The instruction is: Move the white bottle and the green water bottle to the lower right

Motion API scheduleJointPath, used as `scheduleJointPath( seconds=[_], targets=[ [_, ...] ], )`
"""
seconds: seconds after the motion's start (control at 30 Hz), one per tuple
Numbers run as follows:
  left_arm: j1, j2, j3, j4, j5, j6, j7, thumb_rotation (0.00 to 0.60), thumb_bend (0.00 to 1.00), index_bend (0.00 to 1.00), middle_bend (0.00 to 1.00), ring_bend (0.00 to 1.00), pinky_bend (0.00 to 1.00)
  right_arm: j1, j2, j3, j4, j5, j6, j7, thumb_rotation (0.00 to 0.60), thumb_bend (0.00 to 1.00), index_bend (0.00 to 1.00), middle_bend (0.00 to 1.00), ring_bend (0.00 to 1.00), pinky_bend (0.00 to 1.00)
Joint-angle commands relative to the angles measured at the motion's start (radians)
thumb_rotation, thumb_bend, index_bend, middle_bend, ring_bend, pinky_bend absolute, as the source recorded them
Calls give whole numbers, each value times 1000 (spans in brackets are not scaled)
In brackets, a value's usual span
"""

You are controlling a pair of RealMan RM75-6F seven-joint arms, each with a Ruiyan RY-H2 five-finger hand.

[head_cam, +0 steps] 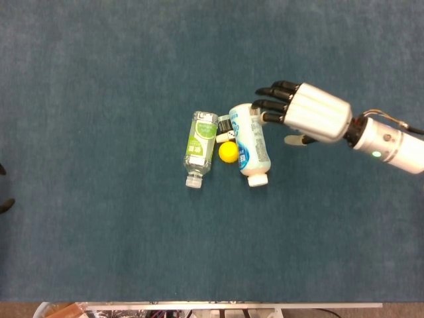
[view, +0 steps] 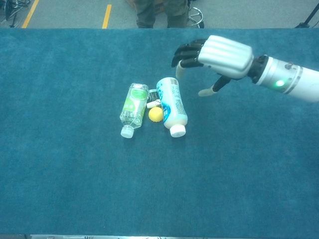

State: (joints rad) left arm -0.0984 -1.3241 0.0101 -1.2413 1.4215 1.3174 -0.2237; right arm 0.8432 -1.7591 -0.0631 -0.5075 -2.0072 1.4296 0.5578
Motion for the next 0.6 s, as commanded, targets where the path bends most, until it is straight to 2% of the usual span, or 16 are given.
scheduleJointPath(
  seconds=[0.03,0.23,0.6],
  targets=[
    [8,-3,3,11,0,5,-12,600,74,456,270,344,477,28,-48,-37,72,-11,10,30,600,0,392,292,187,294],
    [14,-5,1,23,0,5,-28,600,74,456,270,344,477,48,-97,-71,148,-4,8,58,600,0,392,292,187,295],
    [16,-10,-4,38,-2,-4,-48,600,74,456,270,344,477,72,-144,-137,211,-3,-19,46,600,0,392,289,183,271]
  ],
)
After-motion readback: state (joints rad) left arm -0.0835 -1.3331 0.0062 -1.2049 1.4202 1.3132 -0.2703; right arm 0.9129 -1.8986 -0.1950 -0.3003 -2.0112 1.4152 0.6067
